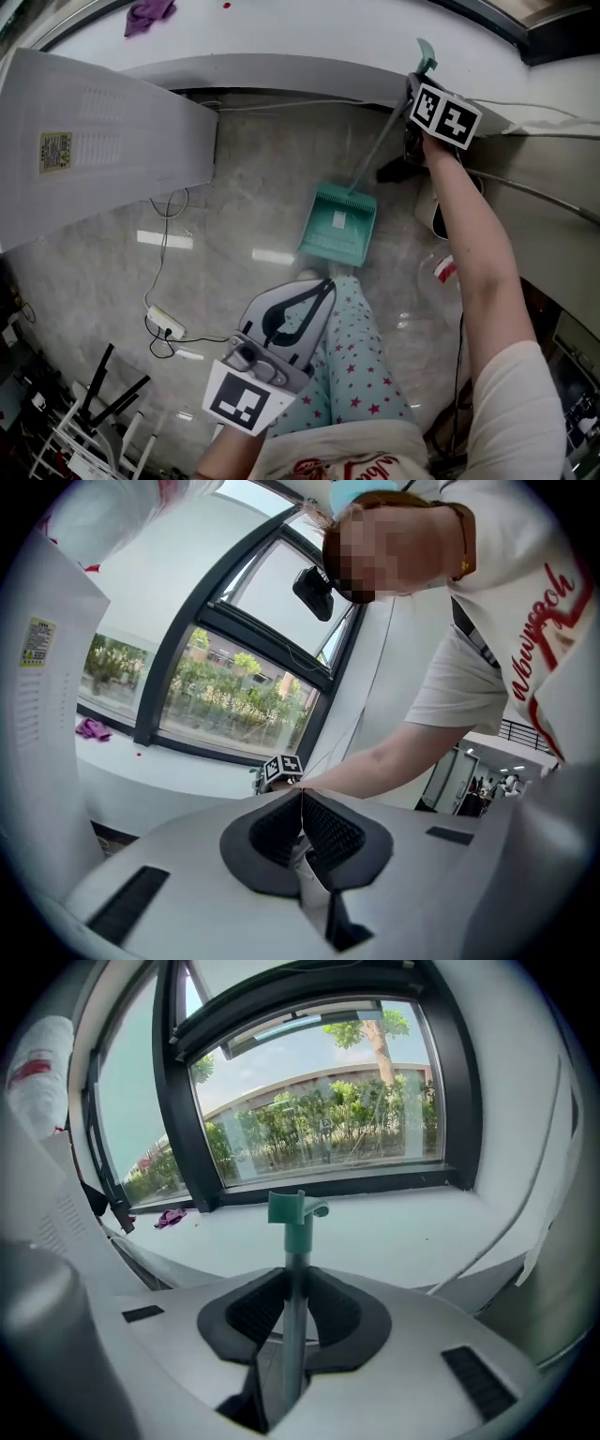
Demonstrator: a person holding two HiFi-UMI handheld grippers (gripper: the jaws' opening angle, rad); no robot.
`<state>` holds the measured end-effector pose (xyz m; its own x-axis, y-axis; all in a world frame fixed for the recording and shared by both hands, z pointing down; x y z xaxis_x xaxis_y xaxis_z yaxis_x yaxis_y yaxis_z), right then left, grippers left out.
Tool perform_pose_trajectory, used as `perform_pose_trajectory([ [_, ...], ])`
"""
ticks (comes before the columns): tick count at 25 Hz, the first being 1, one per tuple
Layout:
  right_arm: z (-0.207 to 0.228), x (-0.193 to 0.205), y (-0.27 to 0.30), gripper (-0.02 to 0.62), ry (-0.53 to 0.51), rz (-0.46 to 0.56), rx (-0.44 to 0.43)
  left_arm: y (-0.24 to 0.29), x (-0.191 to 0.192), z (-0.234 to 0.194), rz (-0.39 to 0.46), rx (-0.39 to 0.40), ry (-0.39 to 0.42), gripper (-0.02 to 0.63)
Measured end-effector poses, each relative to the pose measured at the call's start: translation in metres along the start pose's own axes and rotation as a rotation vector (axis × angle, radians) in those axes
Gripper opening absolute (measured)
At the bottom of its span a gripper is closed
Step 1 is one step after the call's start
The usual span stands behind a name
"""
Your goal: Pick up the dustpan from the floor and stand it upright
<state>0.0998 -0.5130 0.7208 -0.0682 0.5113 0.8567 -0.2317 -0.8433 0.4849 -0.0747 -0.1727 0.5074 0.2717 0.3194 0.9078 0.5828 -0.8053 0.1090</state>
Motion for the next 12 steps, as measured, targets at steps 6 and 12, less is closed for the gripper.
perform_pose_trajectory([
  [6,-0.023,-0.006,-0.057,0.092,-0.012,0.050,-0.042,-0.038,0.016,0.026,-0.016,0.075,0.009,0.021],
  [12,-0.037,-0.004,-0.111,0.092,-0.052,0.085,-0.123,-0.065,0.013,0.050,0.035,0.038,0.069,0.021],
])
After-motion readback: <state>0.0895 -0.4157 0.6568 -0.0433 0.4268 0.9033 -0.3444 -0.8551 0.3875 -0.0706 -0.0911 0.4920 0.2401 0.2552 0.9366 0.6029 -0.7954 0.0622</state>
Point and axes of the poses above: the fingertips, and each gripper's own axes: y forward along the fingers, z to its right, x out of its underside, the point moved 3 cm from there along -y, backward along the fingers, and after that the axes turned 11 degrees about z, right-handed, at the moved point
